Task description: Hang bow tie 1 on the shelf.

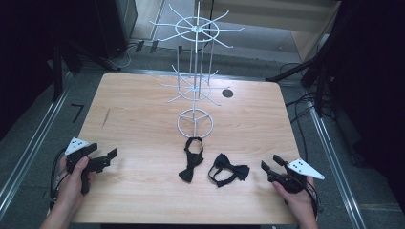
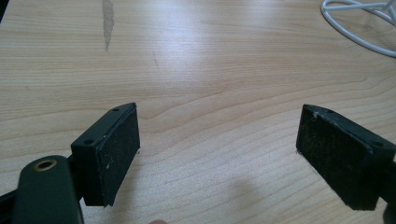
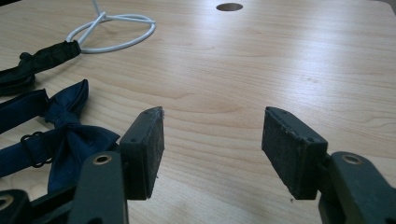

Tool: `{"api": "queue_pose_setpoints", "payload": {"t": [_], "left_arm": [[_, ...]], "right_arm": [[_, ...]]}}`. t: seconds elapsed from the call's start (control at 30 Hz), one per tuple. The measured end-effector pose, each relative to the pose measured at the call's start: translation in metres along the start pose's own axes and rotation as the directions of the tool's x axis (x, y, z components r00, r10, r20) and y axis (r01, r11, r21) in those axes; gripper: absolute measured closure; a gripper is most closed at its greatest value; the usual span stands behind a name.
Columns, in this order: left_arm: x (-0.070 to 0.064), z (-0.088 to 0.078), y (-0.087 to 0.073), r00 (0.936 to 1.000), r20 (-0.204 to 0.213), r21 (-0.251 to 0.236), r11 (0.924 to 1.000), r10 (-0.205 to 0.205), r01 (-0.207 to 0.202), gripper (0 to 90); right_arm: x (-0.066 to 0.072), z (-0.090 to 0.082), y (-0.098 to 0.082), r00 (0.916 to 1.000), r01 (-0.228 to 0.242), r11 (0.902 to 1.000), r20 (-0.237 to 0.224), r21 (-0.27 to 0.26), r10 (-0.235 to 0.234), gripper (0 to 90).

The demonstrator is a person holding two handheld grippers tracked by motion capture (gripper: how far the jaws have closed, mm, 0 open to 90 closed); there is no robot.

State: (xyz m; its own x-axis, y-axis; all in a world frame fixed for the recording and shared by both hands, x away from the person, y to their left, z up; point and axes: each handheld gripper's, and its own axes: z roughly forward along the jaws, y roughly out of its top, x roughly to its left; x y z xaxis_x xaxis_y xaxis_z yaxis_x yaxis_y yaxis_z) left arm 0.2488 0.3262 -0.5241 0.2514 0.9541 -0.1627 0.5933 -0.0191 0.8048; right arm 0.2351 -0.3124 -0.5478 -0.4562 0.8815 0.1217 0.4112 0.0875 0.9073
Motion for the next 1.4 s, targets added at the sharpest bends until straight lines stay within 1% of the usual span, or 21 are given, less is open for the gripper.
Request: {"api": "queue_pose_setpoints", "payload": {"t": [0.07, 0.17, 0.23, 0.3, 0.33, 0.47, 0.57, 0.6, 0.63, 0.67, 0.8, 0.83, 0.87, 0.97, 1.13, 1.23, 1.27, 1.4], "left_arm": [[0.0, 0.0, 0.0, 1.0, -0.003, 0.002, 1.0, -0.001, 0.001, 14.1], [0.0, 0.0, 0.0, 1.0, -0.005, 0.003, 1.0, 0.0, 0.0, 14.1], [-0.001, 0.0, 0.0, 1.0, -0.01, 0.008, 1.0, 0.003, -0.003, 14.1], [-0.001, 0.0, 0.0, 0.9999, -0.007, 0.009, 0.9999, 0.007, -0.007, 14.1], [-0.001, 0.0, 0.0, 0.9999, -0.007, 0.011, 0.9999, 0.009, -0.009, 14.1], [-0.001, 0.002, 0.001, 1.0, -0.005, 0.021, 0.9998, 0.003, -0.003, 14.2], [0.0, 0.003, 0.001, 1.0, -0.005, 0.025, 0.9997, 0.004, -0.003, 14.2], [-0.001, 0.003, 0.001, 1.0, -0.004, 0.025, 0.9997, 0.004, -0.004, 14.2], [-0.001, 0.003, 0.001, 1.0, -0.004, 0.025, 0.9997, 0.004, -0.004, 14.2], [-0.001, 0.003, 0.001, 1.0, -0.005, 0.024, 0.9997, 0.007, -0.007, 14.2], [-0.001, 0.003, 0.001, 0.9999, -0.006, 0.023, 0.9997, 0.01, -0.009, 14.2], [-0.001, 0.003, 0.001, 0.9999, -0.006, 0.023, 0.9997, 0.01, -0.009, 14.2], [-0.001, 0.003, 0.001, 0.9999, -0.008, 0.026, 0.9996, 0.008, -0.008, 14.2], [-0.002, 0.004, 0.002, 0.9999, -0.008, 0.033, 0.9994, 0.009, -0.008, 14.2], [-0.002, 0.004, 0.002, 0.9997, -0.013, 0.033, 0.9993, 0.019, -0.019, 14.2], [-0.002, 0.004, 0.002, 0.9997, -0.014, 0.035, 0.9992, 0.02, -0.02, 14.2], [-0.002, 0.004, 0.002, 0.9997, -0.015, 0.035, 0.9992, 0.021, -0.021, 14.2], [-0.002, 0.005, 0.002, 0.9997, -0.019, 0.043, 0.9989, 0.017, -0.016, 14.3]], "right_arm": [[0.001, 0.0, 0.0, 1.0, -0.007, 1.0, 0.004, -0.004, 0.007, 40.4], [0.006, 0.0, 0.004, 0.9999, -0.015, 0.9997, 0.007, -0.019, 0.015, 41.3], [0.012, -0.002, 0.01, 0.9994, -0.032, 0.9988, -0.013, -0.036, 0.032, 43.2], [0.018, -0.002, 0.013, 0.9992, -0.029, 0.9985, -0.027, -0.046, 0.028, 43.7], [0.023, -0.001, 0.015, 0.9995, -0.013, 0.9987, -0.028, -0.049, 0.012, 43.9], [0.035, 0.004, 0.019, 0.9991, 0.026, 0.9992, -0.032, -0.031, -0.027, 44.0], [0.043, 0.008, 0.021, 0.9982, 0.04, 0.999, -0.044, -0.02, -0.041, 44.0], [0.047, 0.01, 0.022, 0.9975, 0.051, 0.9986, -0.048, -0.015, -0.052, 44.0], [0.047, 0.01, 0.022, 0.9975, 0.051, 0.9986, -0.048, -0.015, -0.052, 44.0], [0.053, 0.012, 0.024, 0.9965, 0.066, 0.9978, -0.05, -0.011, -0.067, 44.0], [0.062, 0.016, 0.026, 0.9944, 0.08, 0.9968, -0.069, -0.007, -0.08, 43.9], [0.062, 0.016, 0.026, 0.9944, 0.08, 0.9968, -0.069, -0.007, -0.08, 43.9], [0.066, 0.018, 0.026, 0.993, 0.09, 0.9959, -0.075, -0.004, -0.09, 44.0], [0.07, 0.02, 0.026, 0.9922, 0.096, 0.9954, -0.081, 0.008, -0.095, 44.0], [0.074, 0.025, 0.026, 0.9906, 0.105, 0.9943, -0.09, 0.02, -0.103, 45.0], [0.077, 0.026, 0.025, 0.9904, 0.102, 0.9942, -0.097, 0.032, -0.099, 45.7], [0.079, 0.029, 0.025, 0.989, 0.108, 0.9931, -0.106, 0.044, -0.103, 46.4], [0.081, 0.031, 0.024, 0.9885, 0.111, 0.9918, -0.111, 0.064, -0.103, 47.6]]}}
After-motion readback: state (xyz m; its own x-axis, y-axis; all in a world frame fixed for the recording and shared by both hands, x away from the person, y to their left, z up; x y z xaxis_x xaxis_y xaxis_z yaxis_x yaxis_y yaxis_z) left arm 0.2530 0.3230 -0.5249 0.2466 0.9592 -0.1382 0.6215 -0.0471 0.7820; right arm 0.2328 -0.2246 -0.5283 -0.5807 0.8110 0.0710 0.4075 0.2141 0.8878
